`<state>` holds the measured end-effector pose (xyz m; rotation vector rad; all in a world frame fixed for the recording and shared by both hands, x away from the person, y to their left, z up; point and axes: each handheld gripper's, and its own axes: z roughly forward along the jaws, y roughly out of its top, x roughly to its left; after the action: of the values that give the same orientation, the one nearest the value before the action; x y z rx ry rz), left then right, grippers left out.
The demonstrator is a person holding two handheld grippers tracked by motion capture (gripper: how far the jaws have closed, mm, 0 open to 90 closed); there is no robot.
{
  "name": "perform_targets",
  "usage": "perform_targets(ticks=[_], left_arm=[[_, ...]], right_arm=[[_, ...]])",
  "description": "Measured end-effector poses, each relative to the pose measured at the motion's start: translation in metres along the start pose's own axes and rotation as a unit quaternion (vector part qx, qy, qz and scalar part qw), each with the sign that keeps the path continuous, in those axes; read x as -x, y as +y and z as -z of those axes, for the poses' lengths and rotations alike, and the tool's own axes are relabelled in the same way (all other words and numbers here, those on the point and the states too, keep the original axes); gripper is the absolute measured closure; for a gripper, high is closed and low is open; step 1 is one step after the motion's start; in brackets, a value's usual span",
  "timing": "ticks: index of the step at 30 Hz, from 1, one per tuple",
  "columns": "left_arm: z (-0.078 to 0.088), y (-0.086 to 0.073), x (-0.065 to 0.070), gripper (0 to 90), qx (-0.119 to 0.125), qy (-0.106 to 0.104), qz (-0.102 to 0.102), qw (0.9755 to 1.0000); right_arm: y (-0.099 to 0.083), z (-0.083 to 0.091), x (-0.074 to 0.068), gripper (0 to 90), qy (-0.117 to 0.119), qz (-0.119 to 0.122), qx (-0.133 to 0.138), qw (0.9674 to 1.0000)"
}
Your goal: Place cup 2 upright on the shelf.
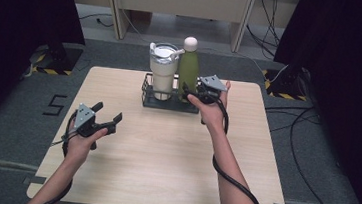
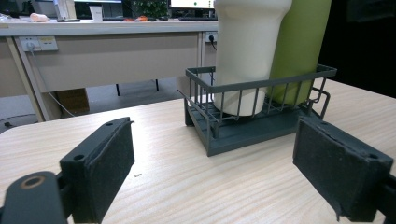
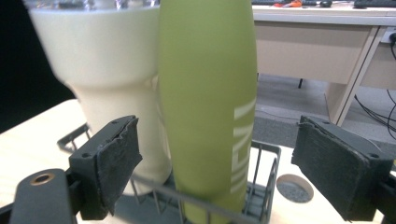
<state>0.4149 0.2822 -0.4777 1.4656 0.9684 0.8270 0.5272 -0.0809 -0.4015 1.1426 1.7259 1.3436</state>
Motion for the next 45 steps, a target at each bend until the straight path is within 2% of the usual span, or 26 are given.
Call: perform_targets(ticks=[12, 22, 32, 45], left_arm=[[0.002, -0.001, -0.001, 12.0, -0.001, 0.004, 0.000, 1.0000], [0.002, -0.003, -0.001, 12.0, -0.005, 0.003, -0.003, 1.0000], [0.002, -0.003, 0.000, 12.0, -0.007, 0.003, -0.005, 1.0000], [0.001, -0.004, 0.001, 12.1, -0.009, 0.004, -0.007, 0.9999]], right_arm=[[-0.019, 0.031, 0.003, 14.7, 0.007, 0.007, 0.002, 0.9999], [-0.048, 0.060, 0.008, 14.9, 0.006, 0.011, -0.001, 0.9999], [-0.076, 0.092, 0.022, 15.0, -0.010, -0.007, -0.003, 0.9999], [-0.098, 0.121, 0.035, 15.1, -0.029, -0.020, -0.005, 0.9994]])
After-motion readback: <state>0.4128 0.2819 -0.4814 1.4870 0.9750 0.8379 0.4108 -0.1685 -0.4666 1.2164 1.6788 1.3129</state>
